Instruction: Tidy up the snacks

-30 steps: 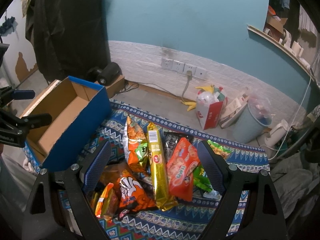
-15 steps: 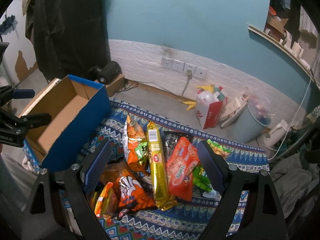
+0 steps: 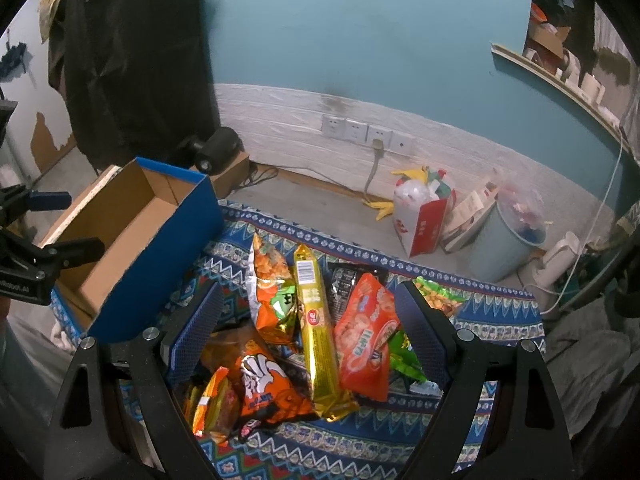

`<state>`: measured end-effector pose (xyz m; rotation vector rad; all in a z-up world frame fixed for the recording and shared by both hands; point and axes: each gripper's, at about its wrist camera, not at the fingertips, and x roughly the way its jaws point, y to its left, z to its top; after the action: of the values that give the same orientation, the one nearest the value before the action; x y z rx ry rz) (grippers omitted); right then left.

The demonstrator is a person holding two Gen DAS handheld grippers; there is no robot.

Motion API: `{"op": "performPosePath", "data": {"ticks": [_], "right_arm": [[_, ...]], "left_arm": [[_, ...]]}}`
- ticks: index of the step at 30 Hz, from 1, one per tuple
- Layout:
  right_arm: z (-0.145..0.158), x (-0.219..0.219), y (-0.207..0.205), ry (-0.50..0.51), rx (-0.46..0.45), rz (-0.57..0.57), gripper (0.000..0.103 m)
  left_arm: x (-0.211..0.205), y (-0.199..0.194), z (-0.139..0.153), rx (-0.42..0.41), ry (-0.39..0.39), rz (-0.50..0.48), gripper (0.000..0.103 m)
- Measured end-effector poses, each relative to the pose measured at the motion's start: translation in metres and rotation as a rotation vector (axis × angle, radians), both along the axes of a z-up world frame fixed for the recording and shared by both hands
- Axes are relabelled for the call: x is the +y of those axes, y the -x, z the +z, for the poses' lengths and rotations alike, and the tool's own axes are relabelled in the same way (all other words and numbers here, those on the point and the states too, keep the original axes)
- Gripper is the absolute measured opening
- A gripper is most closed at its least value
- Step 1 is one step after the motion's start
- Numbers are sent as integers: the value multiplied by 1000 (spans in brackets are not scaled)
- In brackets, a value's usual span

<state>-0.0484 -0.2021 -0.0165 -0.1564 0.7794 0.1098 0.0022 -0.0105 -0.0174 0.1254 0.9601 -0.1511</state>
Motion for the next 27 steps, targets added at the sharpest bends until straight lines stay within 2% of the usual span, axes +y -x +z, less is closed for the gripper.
{"op": "performPosePath", "data": {"ticks": [27], "right_arm": [[-3,-11,-1,-25,8,-36,86]], "left_arm": [[-3,-1,-5,19,9,-8,103]]}}
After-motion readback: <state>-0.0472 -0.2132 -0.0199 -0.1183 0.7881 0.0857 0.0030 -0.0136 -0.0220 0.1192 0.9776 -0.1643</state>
